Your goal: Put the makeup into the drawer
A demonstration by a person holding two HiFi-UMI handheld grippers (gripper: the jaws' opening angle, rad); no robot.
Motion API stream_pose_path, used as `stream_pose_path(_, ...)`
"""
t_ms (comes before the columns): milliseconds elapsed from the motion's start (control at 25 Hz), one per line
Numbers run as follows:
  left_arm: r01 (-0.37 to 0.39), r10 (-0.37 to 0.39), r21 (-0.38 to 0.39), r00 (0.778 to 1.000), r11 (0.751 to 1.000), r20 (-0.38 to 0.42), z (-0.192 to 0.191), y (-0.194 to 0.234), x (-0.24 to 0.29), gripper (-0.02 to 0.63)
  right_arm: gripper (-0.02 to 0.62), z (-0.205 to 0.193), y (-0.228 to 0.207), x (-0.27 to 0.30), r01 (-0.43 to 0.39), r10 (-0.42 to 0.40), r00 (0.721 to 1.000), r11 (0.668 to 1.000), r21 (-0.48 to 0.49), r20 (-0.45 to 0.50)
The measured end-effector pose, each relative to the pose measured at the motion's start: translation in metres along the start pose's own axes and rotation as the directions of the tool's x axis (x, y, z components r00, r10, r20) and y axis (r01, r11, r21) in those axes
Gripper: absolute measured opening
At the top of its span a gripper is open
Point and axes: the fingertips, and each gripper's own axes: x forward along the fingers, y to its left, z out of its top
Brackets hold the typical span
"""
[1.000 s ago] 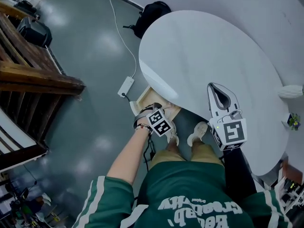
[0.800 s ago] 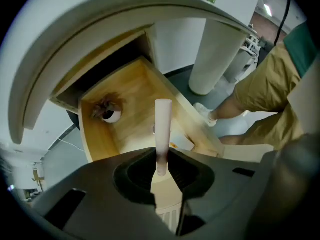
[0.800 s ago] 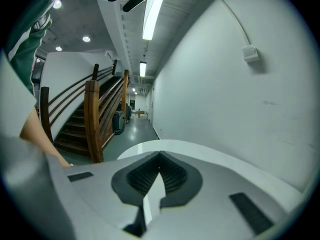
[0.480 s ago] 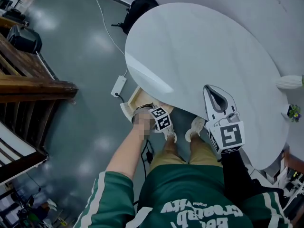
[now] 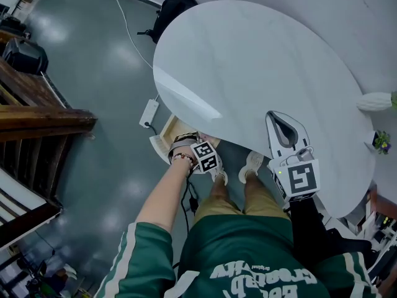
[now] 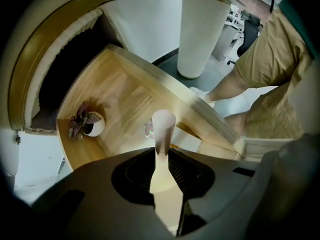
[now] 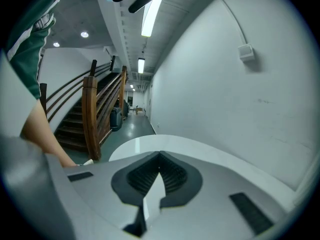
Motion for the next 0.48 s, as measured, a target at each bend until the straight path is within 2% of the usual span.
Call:
stream_pose_path(40, -0.002, 0.002, 0.006, 1.000, 1.000, 0.003, 0.0006, 0.0000, 0.0005, 0.085, 0.005, -0.0007, -0.0017, -0.0006, 0.004, -0.004, 1.000, 1.000, 0.002, -0.001)
stream_pose_path(160, 0.017, -0.017, 0.007, 1.000, 1.000, 0.009, 0.0028, -0.0017, 0.0027, 0.268, 0.005, -0.0008, -0.0043, -0.0012, 0.007, -0.007, 1.000, 1.000, 0.003, 0.001)
stream_pose_path(200, 0.027, -0.027, 0.004, 1.000, 1.000, 0.011, 0.0031, -0.0025, 0.0028, 0.297, 0.005, -0.0002, -0.0043, -0.0011, 0.006, -0.006, 1.000, 1.000, 0.002, 0.002)
stream_pose_path(320, 0.042, -0.042, -0.001, 0.999, 0.999, 0.021, 0.0040, -0.0034, 0.0004, 0.328, 0.005, 0.0020, -0.0040, -0.0014, 0.007, -0.007, 1.000, 1.000, 0.002, 0.006)
stream_pose_path(480, 0.020, -0.019, -0.004, 0.999, 1.000, 0.045, 0.0049, 0.0019, -0.0069, 0.333, 0.005, 0.0073, -0.0038, -0.0005, 0.010, -0.010, 1.000, 1.000, 0.001, 0.016)
